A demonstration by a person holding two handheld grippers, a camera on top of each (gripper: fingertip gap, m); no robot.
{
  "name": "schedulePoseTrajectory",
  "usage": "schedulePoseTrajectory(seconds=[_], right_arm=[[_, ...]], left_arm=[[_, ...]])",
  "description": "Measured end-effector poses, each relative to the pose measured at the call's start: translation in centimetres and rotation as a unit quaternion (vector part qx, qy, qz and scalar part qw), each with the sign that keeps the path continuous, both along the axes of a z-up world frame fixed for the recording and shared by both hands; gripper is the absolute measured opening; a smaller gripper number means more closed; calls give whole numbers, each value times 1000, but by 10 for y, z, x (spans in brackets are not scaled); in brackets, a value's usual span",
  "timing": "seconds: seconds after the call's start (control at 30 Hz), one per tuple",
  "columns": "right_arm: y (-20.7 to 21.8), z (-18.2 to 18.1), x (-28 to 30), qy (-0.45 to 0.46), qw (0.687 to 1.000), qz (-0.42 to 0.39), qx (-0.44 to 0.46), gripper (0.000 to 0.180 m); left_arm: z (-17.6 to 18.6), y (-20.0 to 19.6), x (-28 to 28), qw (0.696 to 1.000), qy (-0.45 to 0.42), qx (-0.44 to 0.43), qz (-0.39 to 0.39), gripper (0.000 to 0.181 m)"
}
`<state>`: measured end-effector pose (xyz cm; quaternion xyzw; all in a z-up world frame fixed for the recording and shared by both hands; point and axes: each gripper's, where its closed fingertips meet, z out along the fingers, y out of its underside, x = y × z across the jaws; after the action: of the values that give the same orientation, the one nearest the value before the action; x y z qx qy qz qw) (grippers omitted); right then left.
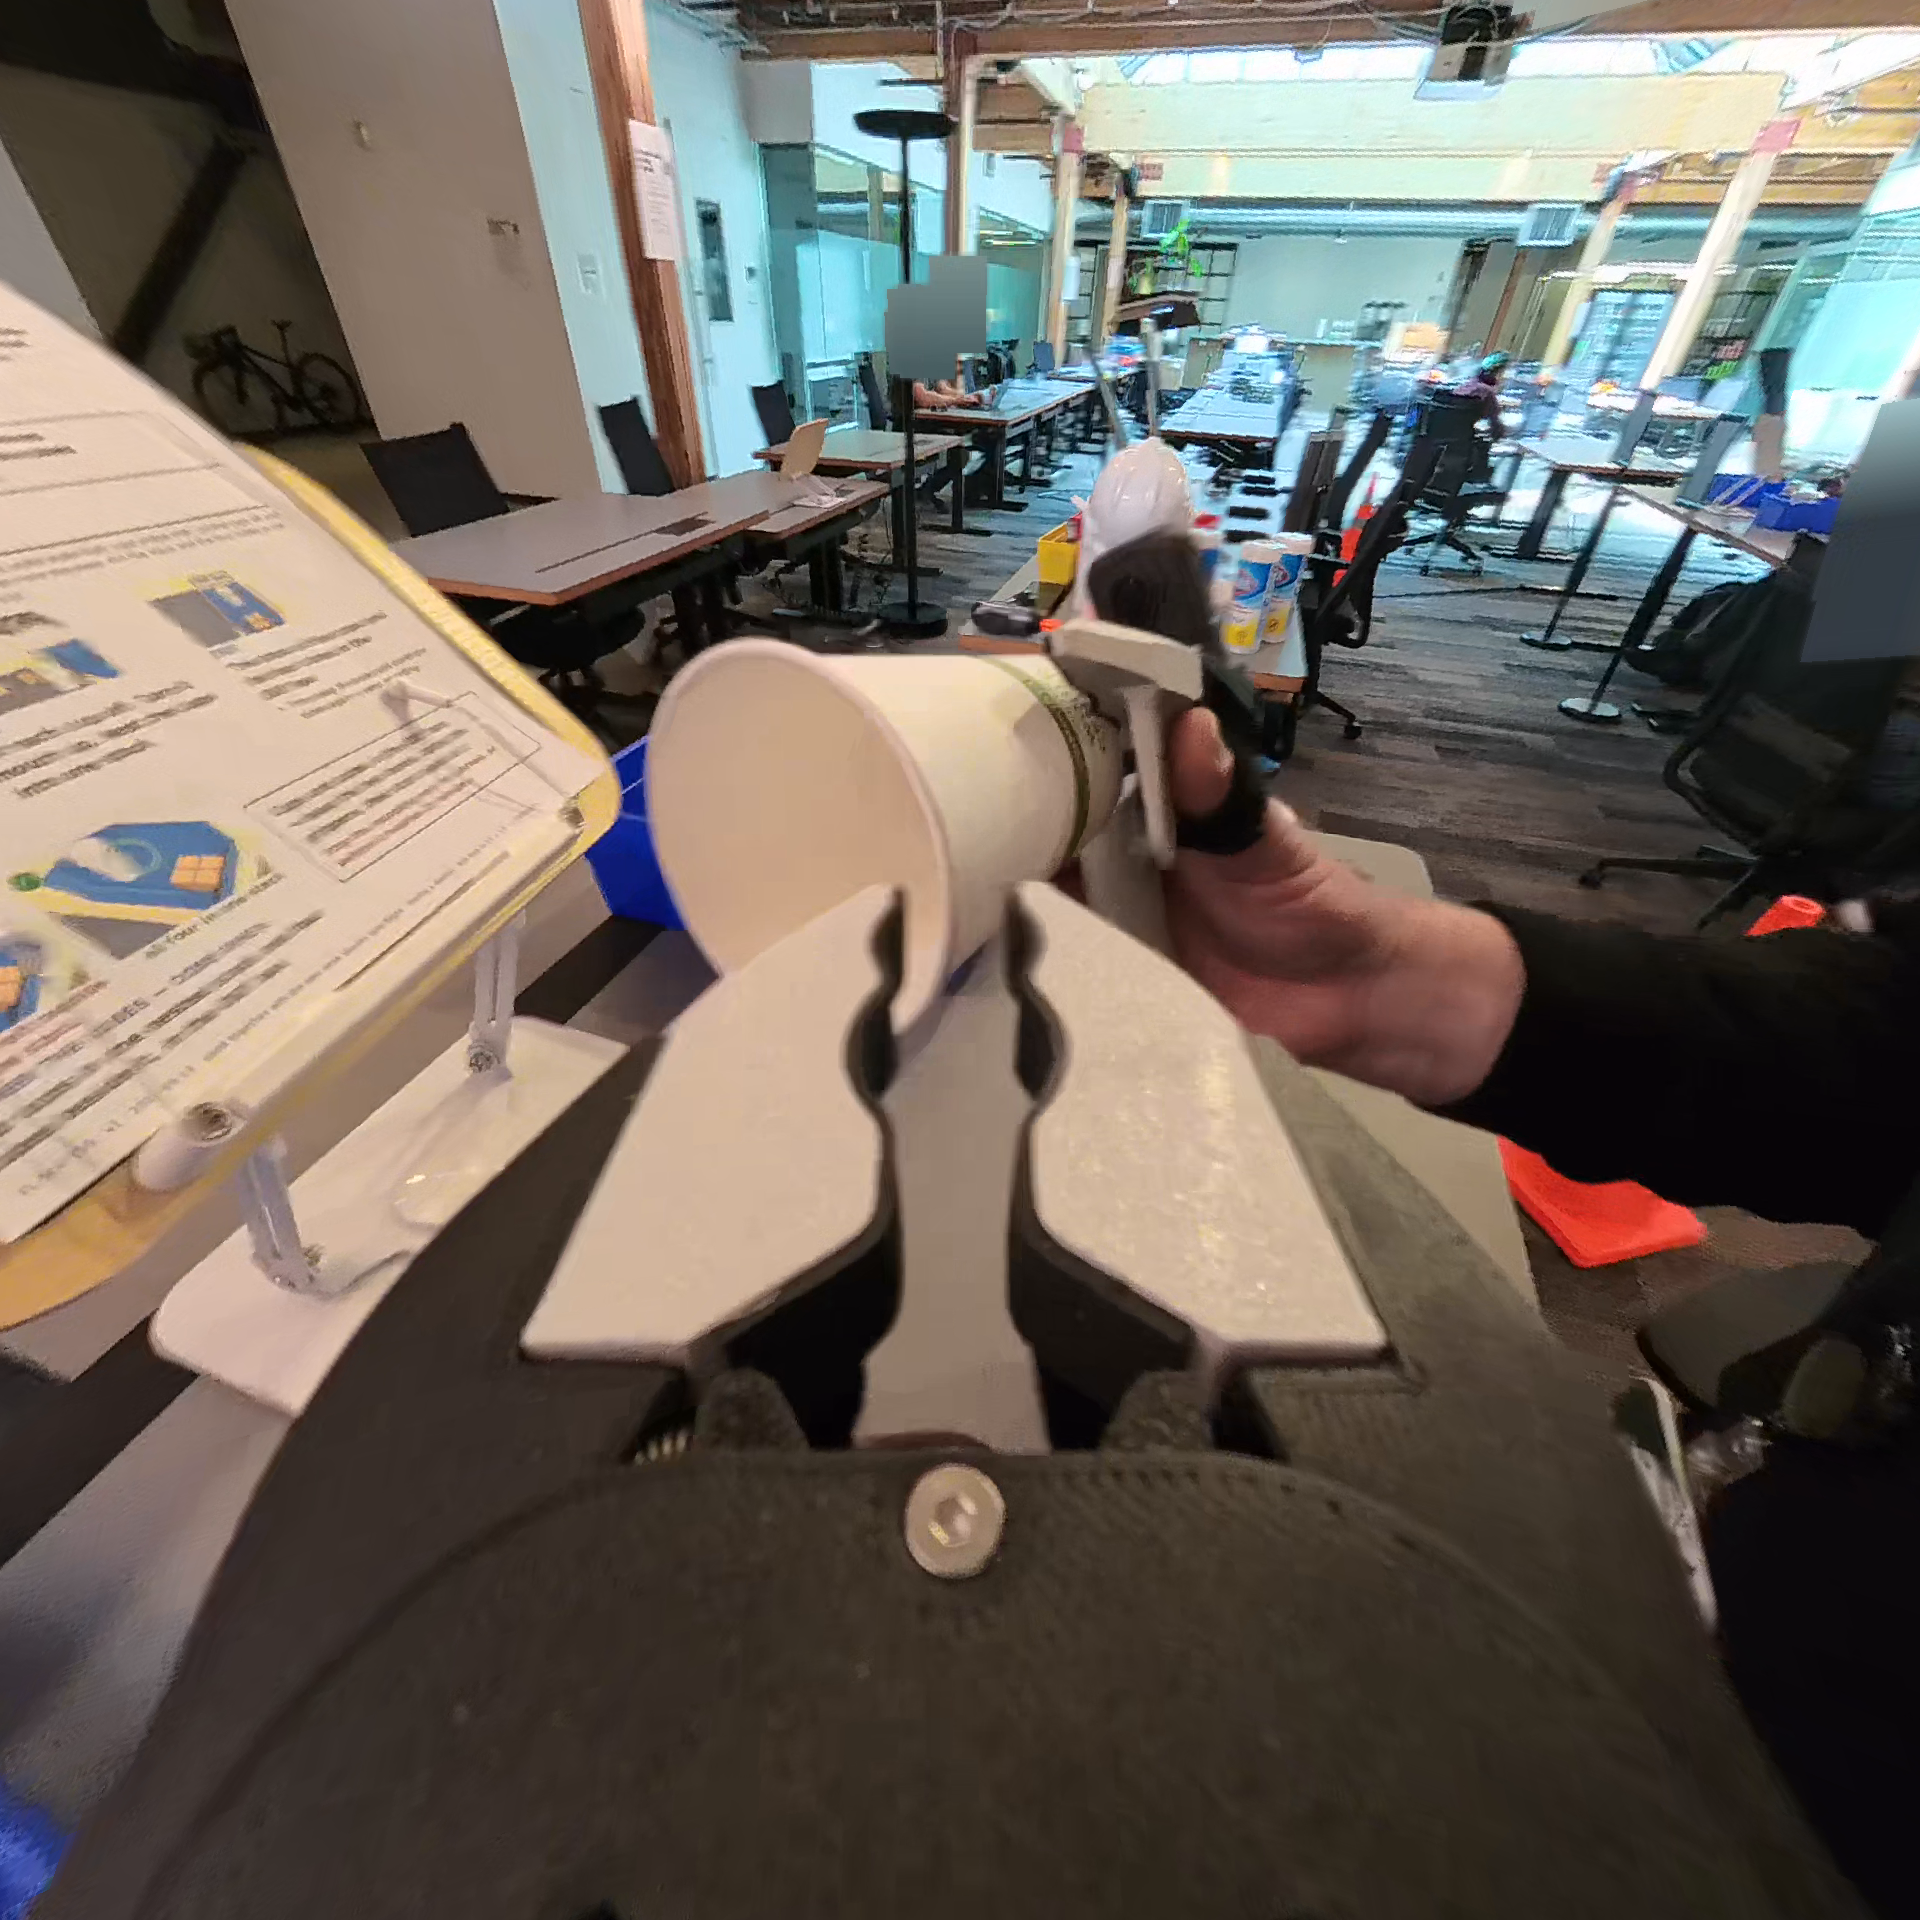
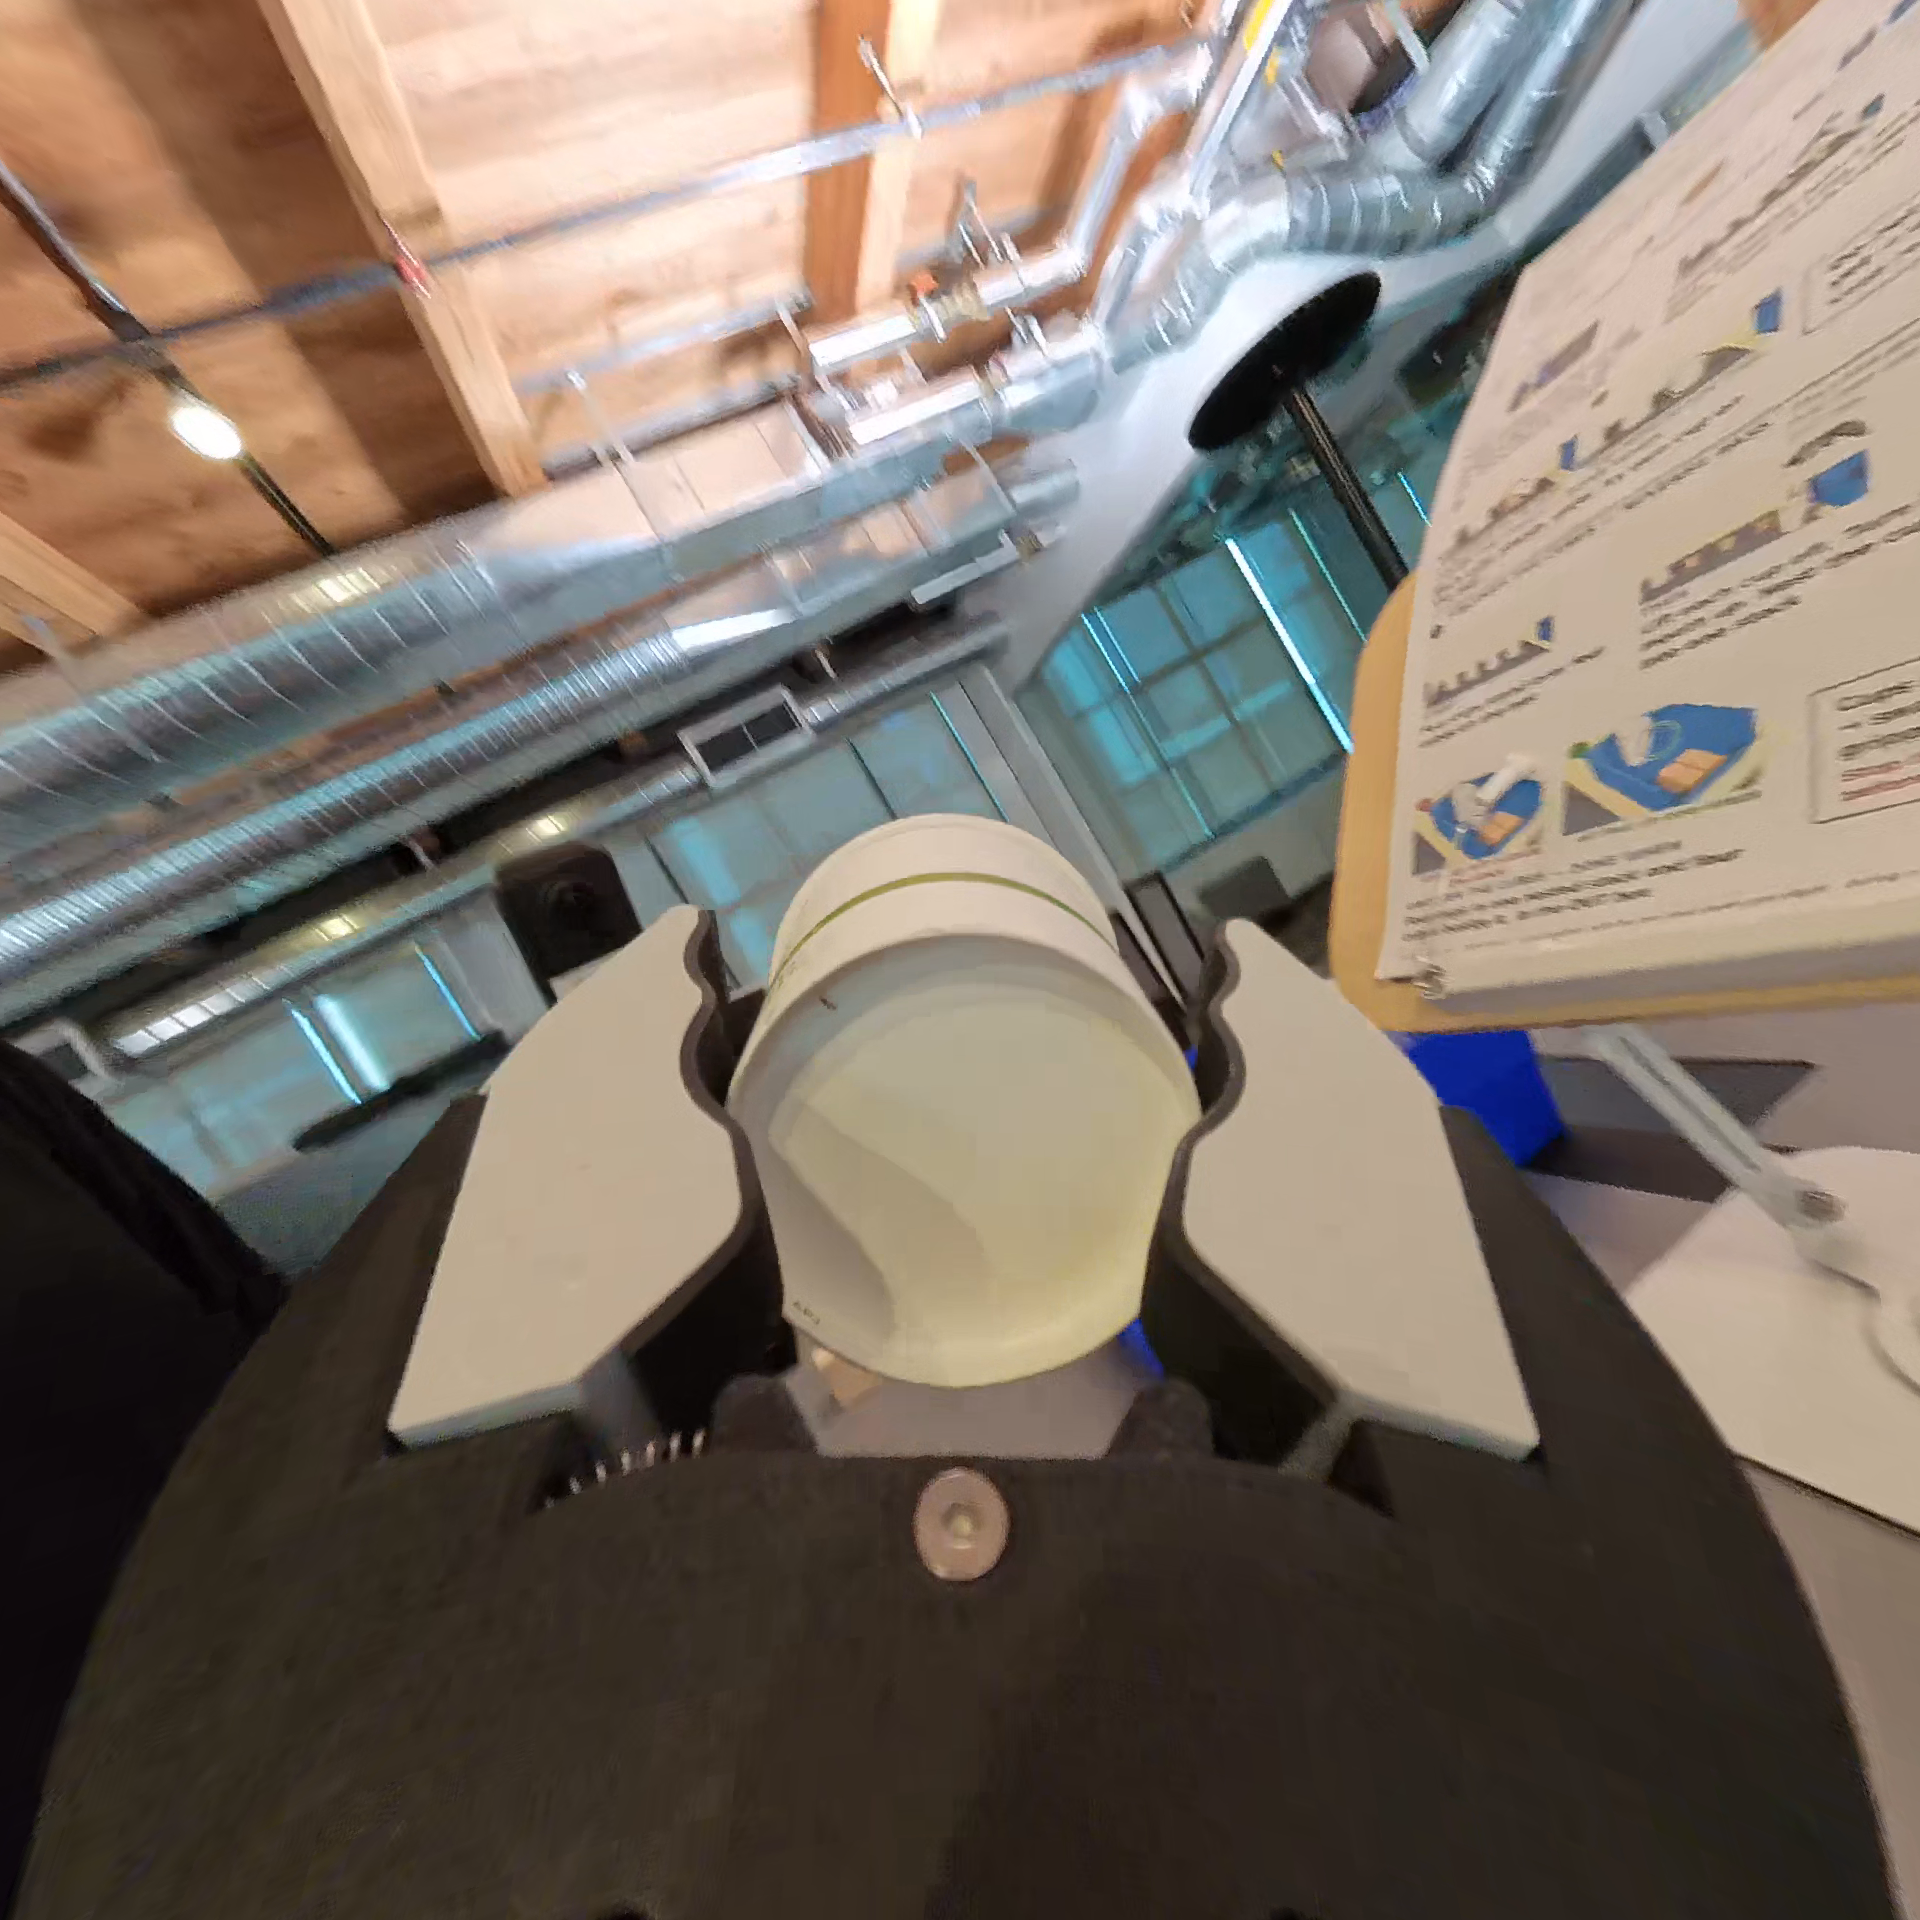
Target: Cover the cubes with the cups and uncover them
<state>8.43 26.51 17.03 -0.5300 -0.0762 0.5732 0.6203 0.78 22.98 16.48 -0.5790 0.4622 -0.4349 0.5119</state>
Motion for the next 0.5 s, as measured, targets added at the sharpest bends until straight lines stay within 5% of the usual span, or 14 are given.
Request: schedulePoseTrajectory(seconds=[0.2, 0.37, 0.5], right_arm=[[2, -3, 0, -267, 963, 5, -42, 88], [-10, -11, -34, -451, 885, 98, -58, 88], [-27, -25, -66, -546, 818, 176, -37, 88]], left_arm=[[-2, 21, -30, 988, 136, 56, 53, 93], [-25, 8, -10, 962, 252, 100, 25, 120], [-42, -3, 7, 965, 255, 63, -8, 125]])
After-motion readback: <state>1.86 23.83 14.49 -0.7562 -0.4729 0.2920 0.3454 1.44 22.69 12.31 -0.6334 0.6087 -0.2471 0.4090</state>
